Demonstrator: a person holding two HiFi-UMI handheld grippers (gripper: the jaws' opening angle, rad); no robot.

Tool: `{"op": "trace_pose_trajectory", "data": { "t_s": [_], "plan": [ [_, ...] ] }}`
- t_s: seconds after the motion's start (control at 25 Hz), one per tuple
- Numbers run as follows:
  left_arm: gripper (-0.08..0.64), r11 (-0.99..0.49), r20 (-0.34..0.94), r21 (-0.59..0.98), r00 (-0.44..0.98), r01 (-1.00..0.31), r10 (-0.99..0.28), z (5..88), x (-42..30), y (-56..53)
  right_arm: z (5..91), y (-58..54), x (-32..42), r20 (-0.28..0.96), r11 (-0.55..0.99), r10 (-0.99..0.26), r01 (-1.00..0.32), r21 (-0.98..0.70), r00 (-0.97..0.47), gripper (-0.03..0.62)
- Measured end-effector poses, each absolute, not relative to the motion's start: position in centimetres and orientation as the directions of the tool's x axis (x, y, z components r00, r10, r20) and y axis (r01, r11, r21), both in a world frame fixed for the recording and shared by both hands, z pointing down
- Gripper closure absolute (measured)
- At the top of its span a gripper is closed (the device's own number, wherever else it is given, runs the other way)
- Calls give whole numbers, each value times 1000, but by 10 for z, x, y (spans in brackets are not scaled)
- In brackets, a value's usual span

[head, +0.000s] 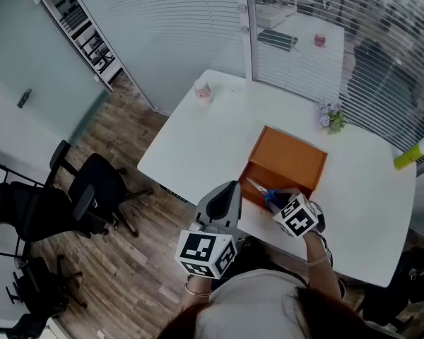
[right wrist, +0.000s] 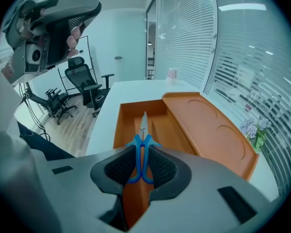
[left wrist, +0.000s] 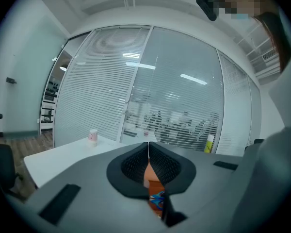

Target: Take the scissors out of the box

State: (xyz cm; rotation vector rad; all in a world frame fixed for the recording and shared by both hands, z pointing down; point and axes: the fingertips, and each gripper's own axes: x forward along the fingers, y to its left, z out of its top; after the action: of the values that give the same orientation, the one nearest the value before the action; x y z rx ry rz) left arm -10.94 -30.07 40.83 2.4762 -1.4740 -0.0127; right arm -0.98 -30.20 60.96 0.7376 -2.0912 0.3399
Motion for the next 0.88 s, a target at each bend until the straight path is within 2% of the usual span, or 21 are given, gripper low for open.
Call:
{"op": "trace_pose_trajectory", "data": {
  "t_s": [0.88],
  "plan": [
    [540, -452, 93, 193, 474, -871, -875, 388, -94, -258, 550, -278, 7, 651, 738, -507, -675, -10, -564, 482]
  ]
}}
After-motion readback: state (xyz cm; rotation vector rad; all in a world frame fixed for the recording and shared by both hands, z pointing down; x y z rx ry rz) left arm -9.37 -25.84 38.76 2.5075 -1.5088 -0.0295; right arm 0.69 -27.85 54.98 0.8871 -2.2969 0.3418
